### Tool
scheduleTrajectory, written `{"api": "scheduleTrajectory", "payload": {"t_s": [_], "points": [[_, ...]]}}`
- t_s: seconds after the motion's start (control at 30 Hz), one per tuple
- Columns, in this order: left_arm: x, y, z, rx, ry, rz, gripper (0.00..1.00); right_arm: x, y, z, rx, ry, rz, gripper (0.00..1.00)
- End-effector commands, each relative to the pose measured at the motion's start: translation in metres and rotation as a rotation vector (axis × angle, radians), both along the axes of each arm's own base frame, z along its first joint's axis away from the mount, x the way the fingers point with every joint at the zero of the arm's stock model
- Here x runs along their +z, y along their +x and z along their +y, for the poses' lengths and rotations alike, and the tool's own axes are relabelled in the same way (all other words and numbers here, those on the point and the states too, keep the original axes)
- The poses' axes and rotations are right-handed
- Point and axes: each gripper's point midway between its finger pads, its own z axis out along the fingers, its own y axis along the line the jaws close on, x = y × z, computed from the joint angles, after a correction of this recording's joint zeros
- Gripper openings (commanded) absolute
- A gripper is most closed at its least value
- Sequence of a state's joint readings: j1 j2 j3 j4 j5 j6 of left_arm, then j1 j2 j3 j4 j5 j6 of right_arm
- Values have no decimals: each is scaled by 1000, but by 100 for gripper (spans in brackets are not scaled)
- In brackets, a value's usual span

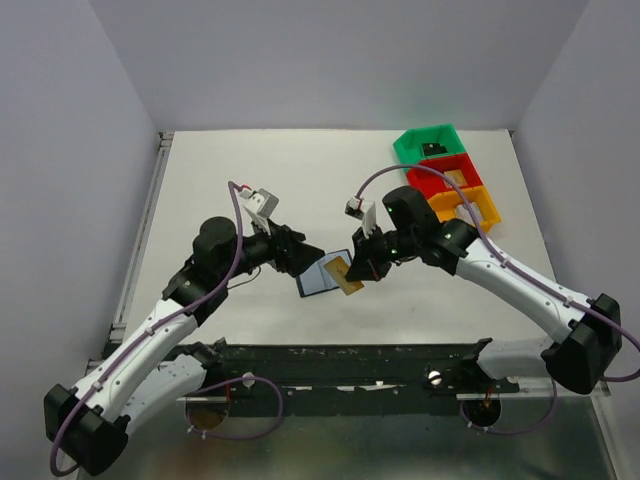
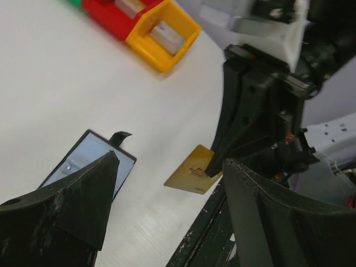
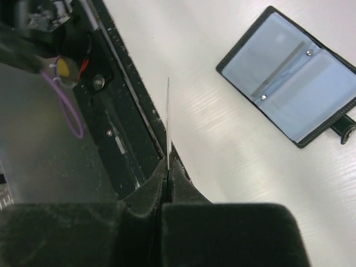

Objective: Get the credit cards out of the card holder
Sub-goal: Place the credit card at the center of the board.

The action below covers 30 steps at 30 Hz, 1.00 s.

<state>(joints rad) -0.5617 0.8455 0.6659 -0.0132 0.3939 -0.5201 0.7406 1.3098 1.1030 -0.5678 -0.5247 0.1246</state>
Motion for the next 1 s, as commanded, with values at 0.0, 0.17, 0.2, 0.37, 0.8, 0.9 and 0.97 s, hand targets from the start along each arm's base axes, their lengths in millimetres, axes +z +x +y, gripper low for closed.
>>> {"api": "scheduleTrajectory", "payload": {"t_s": [0.0, 0.17, 0.2, 0.37, 0.8, 0.9, 0.97], "points": [[49, -53, -7, -300, -22, -202, 86, 34, -41, -5, 202, 83, 3, 0], [49, -82, -12, -466, -58, -217, 81, 52, -68, -4, 333, 90, 19, 0], [47, -85, -14, -492, -62, -204, 79, 53, -71, -3, 348, 87, 20, 0], [39, -90, -18, -555, -73, -162, 73, 57, -82, 3, 400, 73, 28, 0], [37, -100, -21, -643, -91, -161, 58, 58, -86, 11, 438, 47, 27, 0], [34, -102, -21, -656, -92, -146, 58, 60, -85, 11, 439, 47, 22, 0], [33, -103, -21, -660, -92, -143, 57, 62, -85, 13, 441, 49, 19, 0]]}}
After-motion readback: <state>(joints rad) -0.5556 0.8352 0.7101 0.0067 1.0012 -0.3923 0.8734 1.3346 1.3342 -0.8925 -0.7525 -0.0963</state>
